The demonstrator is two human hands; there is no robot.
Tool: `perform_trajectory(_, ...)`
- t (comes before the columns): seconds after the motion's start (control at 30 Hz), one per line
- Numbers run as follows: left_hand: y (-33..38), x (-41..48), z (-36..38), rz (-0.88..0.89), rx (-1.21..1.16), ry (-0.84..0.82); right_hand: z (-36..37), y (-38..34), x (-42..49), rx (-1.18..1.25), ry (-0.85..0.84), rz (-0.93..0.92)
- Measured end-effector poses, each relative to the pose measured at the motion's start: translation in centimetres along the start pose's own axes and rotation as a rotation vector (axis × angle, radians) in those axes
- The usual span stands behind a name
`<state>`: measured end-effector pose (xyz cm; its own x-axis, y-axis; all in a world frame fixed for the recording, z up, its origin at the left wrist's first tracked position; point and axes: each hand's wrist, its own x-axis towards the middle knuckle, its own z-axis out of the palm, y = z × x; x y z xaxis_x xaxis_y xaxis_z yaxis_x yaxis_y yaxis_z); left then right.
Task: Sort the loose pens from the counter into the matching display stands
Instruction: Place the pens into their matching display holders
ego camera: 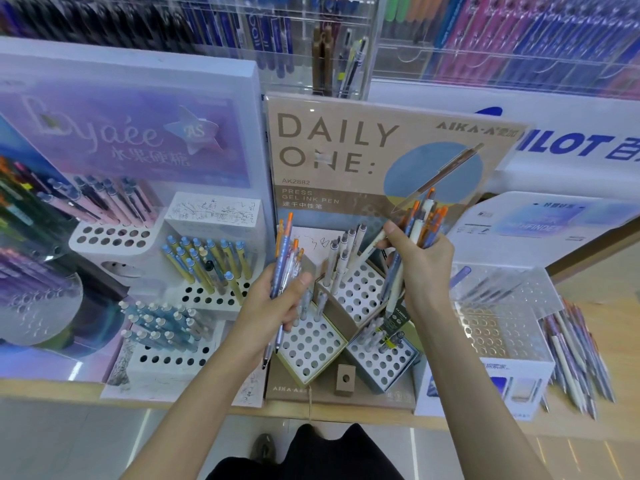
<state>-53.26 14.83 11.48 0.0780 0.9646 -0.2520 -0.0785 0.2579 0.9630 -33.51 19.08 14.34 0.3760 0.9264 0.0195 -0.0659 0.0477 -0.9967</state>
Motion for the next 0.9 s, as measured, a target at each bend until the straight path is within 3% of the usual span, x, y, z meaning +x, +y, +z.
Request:
perform_trajectory(0.27,0.0,-0.4,-0.3,-0.015,-0.059,0.001,0.5,1.2,-1.3,-0.209,-0.238,0.018)
perform_trajectory(0.9,0.5,-0.7,-1.4,0.033,-0.075,0.018,1.0,1.8,-2.1,-0.199,-0.157,-0.044)
